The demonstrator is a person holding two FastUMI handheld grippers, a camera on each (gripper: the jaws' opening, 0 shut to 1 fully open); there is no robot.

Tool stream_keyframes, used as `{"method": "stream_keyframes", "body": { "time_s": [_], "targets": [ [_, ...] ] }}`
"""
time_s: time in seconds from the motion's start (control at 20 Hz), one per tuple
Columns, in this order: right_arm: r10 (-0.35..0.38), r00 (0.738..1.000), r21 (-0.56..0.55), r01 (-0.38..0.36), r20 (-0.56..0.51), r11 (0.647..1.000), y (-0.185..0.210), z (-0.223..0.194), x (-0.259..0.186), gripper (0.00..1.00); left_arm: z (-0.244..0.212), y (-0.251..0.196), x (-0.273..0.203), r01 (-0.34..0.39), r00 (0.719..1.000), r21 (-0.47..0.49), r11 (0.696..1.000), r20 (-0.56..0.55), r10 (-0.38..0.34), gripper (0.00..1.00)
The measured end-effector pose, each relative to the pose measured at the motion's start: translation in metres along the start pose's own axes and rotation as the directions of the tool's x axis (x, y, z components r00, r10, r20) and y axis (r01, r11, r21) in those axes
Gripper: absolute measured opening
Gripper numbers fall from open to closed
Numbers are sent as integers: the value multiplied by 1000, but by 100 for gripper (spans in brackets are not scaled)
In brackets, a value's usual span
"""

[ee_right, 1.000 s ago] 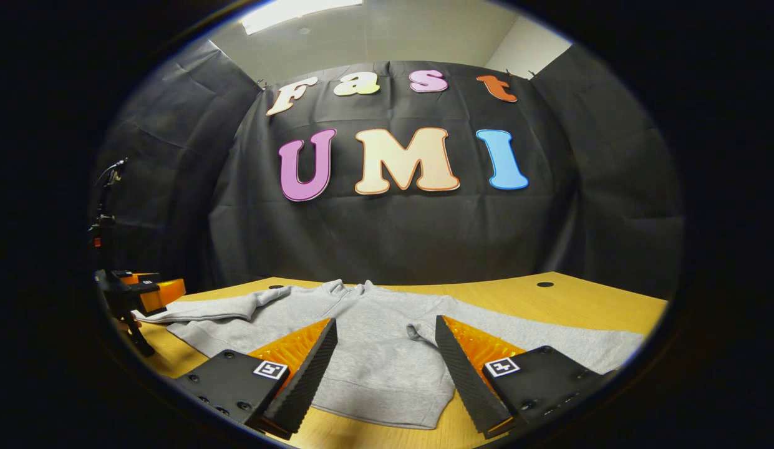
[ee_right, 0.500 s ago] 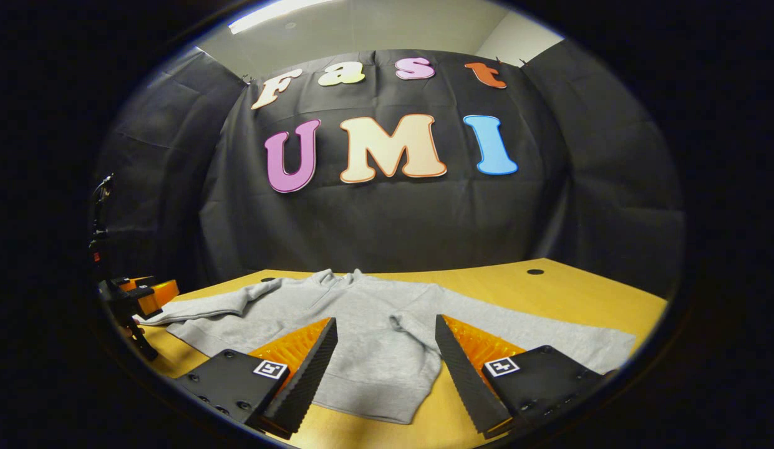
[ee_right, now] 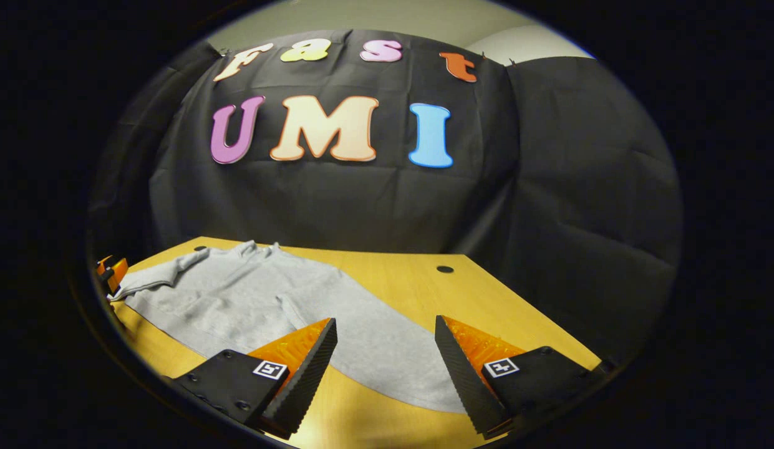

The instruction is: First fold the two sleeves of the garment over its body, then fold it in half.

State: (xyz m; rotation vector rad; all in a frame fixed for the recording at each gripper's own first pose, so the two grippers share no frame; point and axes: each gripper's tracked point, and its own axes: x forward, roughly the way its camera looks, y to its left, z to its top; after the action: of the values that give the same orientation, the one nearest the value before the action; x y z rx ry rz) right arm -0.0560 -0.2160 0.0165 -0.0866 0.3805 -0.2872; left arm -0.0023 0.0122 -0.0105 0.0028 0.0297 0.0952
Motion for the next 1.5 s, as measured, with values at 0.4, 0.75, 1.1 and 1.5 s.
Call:
{"method": "stream_keyframes", "body": {
  "time_s": [0.4,0.75,1.1,1.5],
  "targets": [
    [-63,941,89,97,-332,991,-74,-94,17,99,0,0,0,1,1000,0,1000,1,-1,94],
    [-57,906,95,106,-420,990,-82,-128,27,99,1,0,-1,4,1000,0,1000,1,-4,94],
    [-42,903,91,89,-427,992,-79,-131,28,96,0,0,-1,5,1000,-1,1000,1,-5,94],
    [-17,915,102,63,-404,993,-65,-131,30,86,1,0,-1,4,1000,-1,1000,0,-4,94]
  ]
}}
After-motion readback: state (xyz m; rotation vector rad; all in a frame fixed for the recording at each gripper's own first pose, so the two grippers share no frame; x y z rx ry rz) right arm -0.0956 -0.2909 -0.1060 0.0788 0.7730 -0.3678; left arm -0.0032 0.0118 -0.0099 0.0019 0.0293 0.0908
